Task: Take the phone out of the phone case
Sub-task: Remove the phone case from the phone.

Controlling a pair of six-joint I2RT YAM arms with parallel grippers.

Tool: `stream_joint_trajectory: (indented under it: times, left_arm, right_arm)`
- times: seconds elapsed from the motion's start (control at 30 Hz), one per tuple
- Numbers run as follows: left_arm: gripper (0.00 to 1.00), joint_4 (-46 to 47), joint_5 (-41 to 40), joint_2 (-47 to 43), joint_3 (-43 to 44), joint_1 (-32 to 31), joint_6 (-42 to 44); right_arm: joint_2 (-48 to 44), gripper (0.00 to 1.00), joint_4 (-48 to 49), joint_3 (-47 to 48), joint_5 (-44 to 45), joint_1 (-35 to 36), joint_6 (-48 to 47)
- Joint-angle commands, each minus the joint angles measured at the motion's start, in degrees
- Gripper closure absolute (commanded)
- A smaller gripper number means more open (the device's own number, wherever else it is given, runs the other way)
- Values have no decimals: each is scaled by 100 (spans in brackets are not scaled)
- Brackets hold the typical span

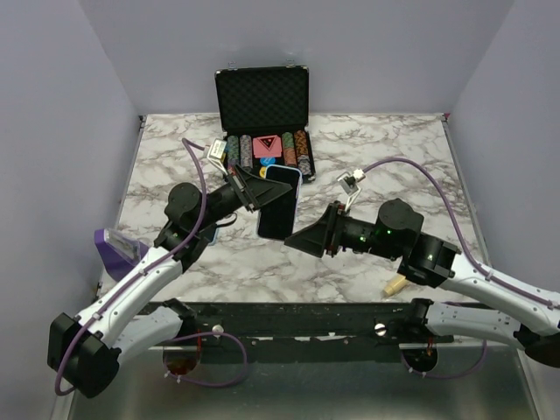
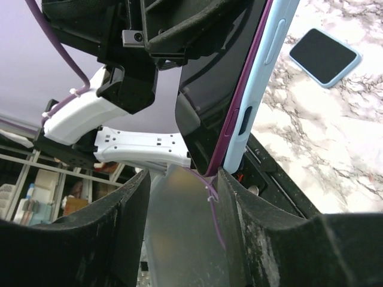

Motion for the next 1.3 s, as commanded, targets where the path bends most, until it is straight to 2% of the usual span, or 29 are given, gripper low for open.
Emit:
stream_joint_trajectory:
  times: [0.0,0.17,0.5,0.73,0.9,1.07,1.13,1.2,1.23,1.27]
  left_arm:
    - [100,466,-61,-137,170,-25,-249]
    - [100,676,-26,-93,100,-16,-468]
    - [100,2038,115,153,-269,-25,-1602]
    - [100,1688,45,109,-172,-297,-1269]
    - [100,1714,-43,74,-286,-490,-1260]
    - [100,1600,0,39,-252,-578,-1119]
    - [100,1451,105,48,-164,-579,-944]
    - [100,1371,193,-13,-163,-579,-663]
    - [97,1188,185,-84,-163,-579,-453]
    - [81,986,168,-154,-163,-579,-268]
  right_arm:
    - [1,46,603,-81,-235,5,352]
    - [-17,49,737,-169,-77,5,441]
    - [62,49,535,-283,354,-4,467]
    - [141,50,683,-187,793,-65,563]
    - [132,61,1298,-371,812,-320,765]
    - [334,65,2035,-564,49,-724,845]
    - [431,79,2484,-687,-347,-891,941]
    - [440,98,2705,-766,-690,-1041,977]
    - [422,99,2714,-793,-735,-1085,985]
    - [387,99,2714,-810,-788,-1129,986]
